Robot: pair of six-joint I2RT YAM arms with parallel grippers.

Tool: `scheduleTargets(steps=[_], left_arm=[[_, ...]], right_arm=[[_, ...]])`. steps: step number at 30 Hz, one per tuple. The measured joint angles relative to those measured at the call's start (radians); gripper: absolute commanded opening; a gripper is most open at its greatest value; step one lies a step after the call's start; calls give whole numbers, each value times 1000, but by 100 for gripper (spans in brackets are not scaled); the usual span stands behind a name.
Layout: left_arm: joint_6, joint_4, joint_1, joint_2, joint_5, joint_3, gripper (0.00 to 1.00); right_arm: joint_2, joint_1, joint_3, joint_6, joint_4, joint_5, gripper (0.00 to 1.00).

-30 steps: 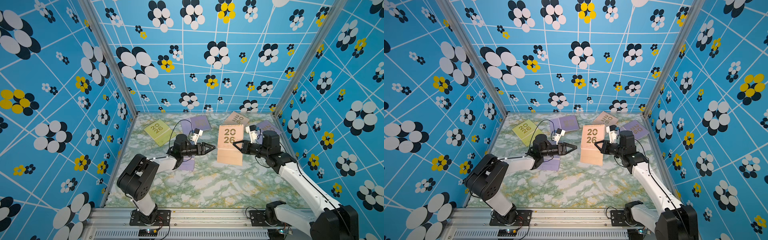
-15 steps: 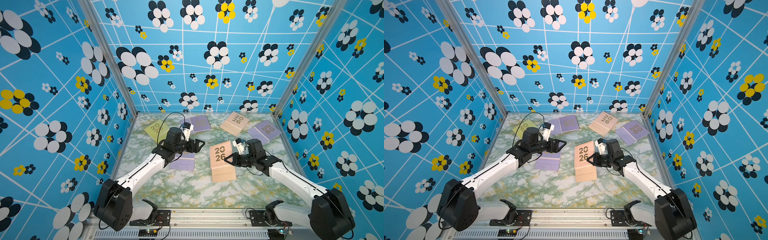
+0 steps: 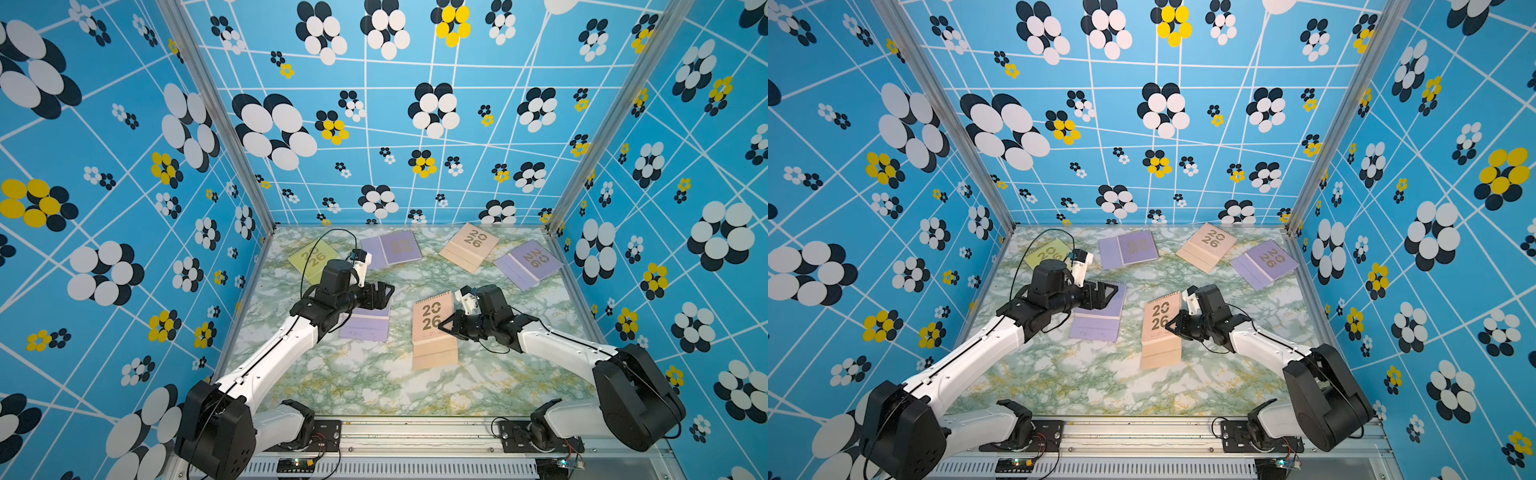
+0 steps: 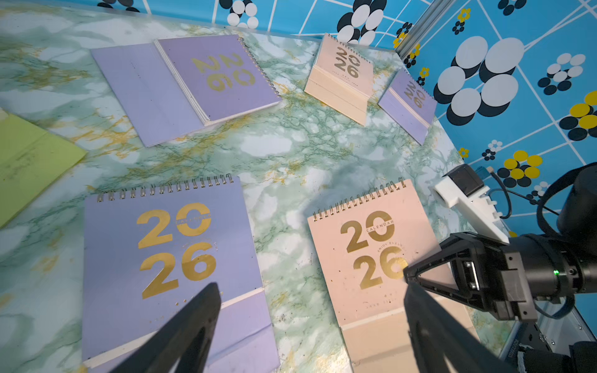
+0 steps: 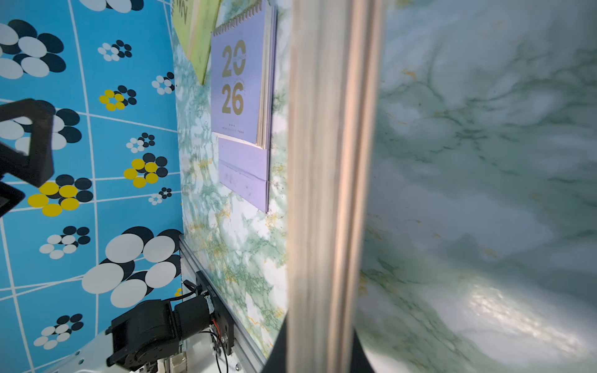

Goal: Stack the calendars
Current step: Place the calendar at the center of the board.

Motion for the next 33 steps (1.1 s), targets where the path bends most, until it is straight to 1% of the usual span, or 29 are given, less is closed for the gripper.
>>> scheduleTargets(steps=[3,7,13,21,26,33], left_arm=[[6,-4,7,-4,-4,-2,91],[7,-11,13,-16,-6,-15,91],[7,-20,21,-25,-12,-21,92],[7,-21,29,-31,-19,-21,92],[7,-21,35,-32,-23,-21,92],[7,-21,35,-32,-23,-21,92]], right_arm=[[28,0,0,6,30,-13,0],[52,0,6,2,48,-29,6],[61,2,35,-22,4,-22,13],[63,7,55,-40,-39,9,16],[63,7,55,-28,-42,18,13],[81,7,41,26,23,24,14]])
